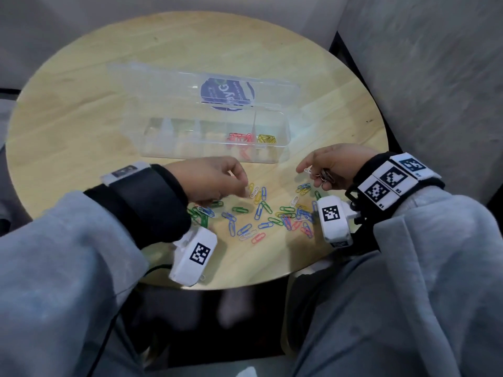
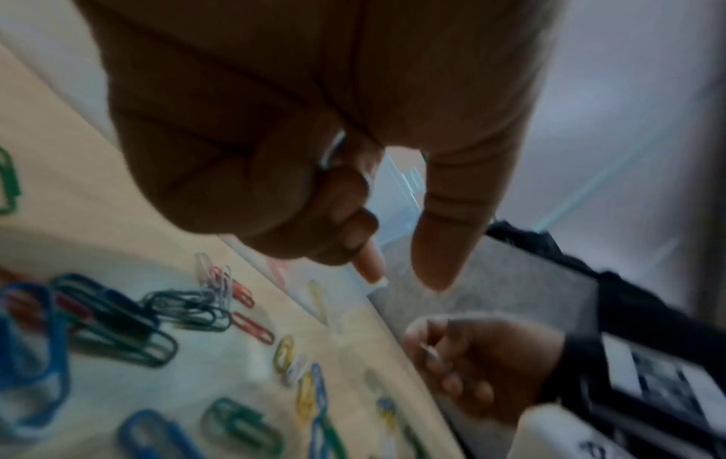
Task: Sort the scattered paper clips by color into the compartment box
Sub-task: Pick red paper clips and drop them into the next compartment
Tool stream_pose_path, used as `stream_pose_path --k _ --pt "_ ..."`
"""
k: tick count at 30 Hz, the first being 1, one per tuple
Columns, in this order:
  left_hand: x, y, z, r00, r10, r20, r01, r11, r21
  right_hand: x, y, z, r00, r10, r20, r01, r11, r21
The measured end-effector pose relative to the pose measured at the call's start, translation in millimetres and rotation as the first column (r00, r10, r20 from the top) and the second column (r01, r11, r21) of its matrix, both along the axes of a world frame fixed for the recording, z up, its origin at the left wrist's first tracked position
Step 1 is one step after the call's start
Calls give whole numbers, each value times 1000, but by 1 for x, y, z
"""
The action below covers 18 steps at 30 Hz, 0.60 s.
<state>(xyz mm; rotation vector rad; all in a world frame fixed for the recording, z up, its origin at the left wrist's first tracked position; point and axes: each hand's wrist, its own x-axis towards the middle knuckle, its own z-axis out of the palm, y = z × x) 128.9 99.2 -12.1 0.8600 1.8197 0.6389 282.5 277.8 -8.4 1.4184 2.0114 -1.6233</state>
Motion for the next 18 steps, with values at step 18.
stream_pose_path --k 18 --pt "47 3 -18 630 -484 -607 415 871 -263 10 -24 4 733 498 463 -646 723 244"
